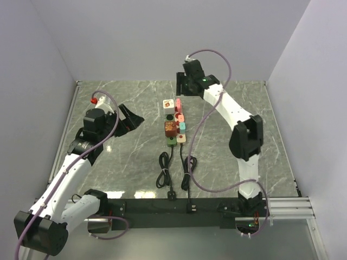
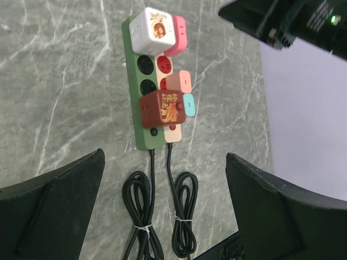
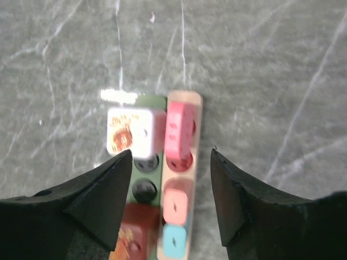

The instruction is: Pull the plug off the socket

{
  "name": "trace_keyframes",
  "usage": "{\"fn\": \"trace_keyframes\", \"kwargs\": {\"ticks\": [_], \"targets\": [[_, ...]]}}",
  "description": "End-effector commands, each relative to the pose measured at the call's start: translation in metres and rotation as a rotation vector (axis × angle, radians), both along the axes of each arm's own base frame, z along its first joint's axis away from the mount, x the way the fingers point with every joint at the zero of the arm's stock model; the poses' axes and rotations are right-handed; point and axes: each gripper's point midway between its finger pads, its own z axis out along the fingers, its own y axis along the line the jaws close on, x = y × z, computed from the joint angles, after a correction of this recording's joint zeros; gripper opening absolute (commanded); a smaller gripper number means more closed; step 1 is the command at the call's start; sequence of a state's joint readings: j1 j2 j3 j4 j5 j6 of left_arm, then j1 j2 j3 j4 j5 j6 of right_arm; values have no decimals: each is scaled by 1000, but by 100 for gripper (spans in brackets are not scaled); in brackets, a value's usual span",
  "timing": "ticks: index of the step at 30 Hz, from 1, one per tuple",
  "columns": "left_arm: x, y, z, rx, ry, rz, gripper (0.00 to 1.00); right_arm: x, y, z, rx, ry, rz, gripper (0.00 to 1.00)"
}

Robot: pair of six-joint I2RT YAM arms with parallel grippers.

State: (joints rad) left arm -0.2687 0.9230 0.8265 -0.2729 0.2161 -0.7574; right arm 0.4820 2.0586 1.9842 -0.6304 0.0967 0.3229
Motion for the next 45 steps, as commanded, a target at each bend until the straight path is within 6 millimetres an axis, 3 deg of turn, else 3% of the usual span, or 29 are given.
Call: {"fn": "trace_keyframes", "kwargs": {"ticks": [1,3,6,15,31,34,35,36,37,39,40,45], "targets": [[4,-5,-8,-16,32,-15,99,15,11,-1,-40,8,-33,65],[3,-6,-17,-10,65,-18,99,24,5,1,-57,3,-88,63],[2,-8,-23,-10,79,-30,98,30,5,-15,-77,11,-108,61],[9,-16,-37,-7,102,-67,97,19,20,-53,-77,97,12,60],[17,-30,-48,-5,135,-124,94,15,15,-100,-162,208,13,51],[18,-32,-49,-3,139,-124,94,17,13,-94,-162,198,7,27],[17,-32,-50,-2,140,-124,94,18,14,-89,-157,186,4,9],[16,-33,-49,-3,139,-126,94,19,15,-81,-146,174,2,0],[17,-33,-50,-1,140,-124,94,18,15,-63,-127,145,-2,0],[16,-34,-53,2,150,-126,94,19,17,-45,-93,104,-2,0],[16,-35,-54,1,151,-125,94,18,16,-24,-71,63,-4,0],[17,-41,-57,2,156,-130,93,18,9,2,-76,42,-26,0]]}}
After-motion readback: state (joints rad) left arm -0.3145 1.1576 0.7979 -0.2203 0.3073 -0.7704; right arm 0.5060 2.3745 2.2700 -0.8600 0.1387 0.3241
